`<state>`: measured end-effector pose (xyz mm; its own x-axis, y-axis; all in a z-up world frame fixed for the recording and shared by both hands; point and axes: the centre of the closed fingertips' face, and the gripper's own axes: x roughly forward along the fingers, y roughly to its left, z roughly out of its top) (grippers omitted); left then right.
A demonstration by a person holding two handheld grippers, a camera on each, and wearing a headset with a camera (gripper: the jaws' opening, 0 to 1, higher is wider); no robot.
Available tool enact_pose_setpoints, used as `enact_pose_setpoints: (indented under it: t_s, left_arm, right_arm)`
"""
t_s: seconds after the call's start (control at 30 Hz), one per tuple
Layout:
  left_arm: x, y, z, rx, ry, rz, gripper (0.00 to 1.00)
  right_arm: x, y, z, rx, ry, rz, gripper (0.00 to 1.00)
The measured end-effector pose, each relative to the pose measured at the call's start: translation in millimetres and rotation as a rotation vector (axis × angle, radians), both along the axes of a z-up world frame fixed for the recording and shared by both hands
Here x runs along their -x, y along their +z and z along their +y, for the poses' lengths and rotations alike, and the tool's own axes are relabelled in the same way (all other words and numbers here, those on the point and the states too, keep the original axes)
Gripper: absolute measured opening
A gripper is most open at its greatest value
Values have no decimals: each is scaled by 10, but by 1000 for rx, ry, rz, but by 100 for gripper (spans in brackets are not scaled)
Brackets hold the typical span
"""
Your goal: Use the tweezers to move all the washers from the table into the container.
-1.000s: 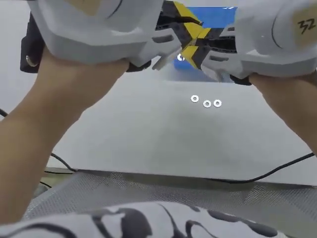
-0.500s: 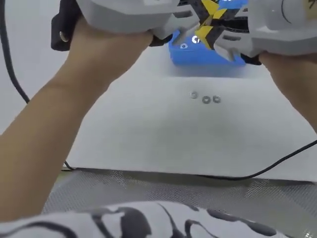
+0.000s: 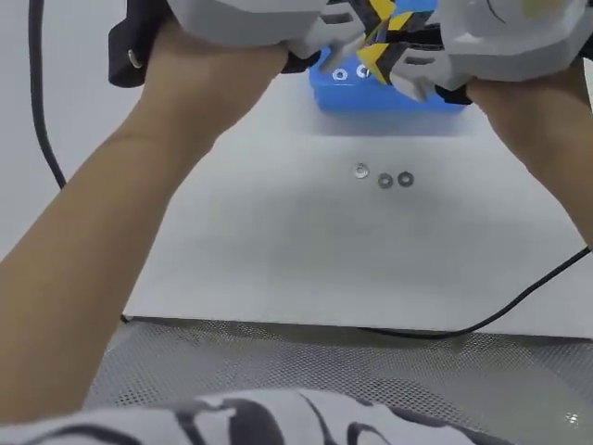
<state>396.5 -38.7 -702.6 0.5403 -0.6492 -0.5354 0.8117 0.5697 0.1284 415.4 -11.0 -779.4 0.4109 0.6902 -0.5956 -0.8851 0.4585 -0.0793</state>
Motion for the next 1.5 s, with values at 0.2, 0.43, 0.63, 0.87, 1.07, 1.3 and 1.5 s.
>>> enact_pose_setpoints:
  t_s: [0.2,0.43,0.63,0.87,1.07,1.3,1.5]
  left_arm:
    - [-24,-53,1,0,9,14,0]
    - [-51,-67,1,3,18,15,0]
    - [-78,-68,-9,6,35,24,0]
    - [-68,-51,-37,8,52,23,0]
    - [-15,24,-49,-1,34,-4,0]
    - [134,259,-5,1,13,-39,0]
    - [324,415,30,10,1,-60,0]
  right_arm:
    - [51,-5,4,8,7,13,3]
    - [44,-18,23,-4,-2,24,3]
    - [31,-27,22,6,-3,19,3]
    - [24,-4,-16,19,-11,-3,3]
    - [63,96,-9,18,-17,-33,4]
    - [173,355,1,-25,-18,-70,5]
    - [332,520,21,-72,-10,-72,6]
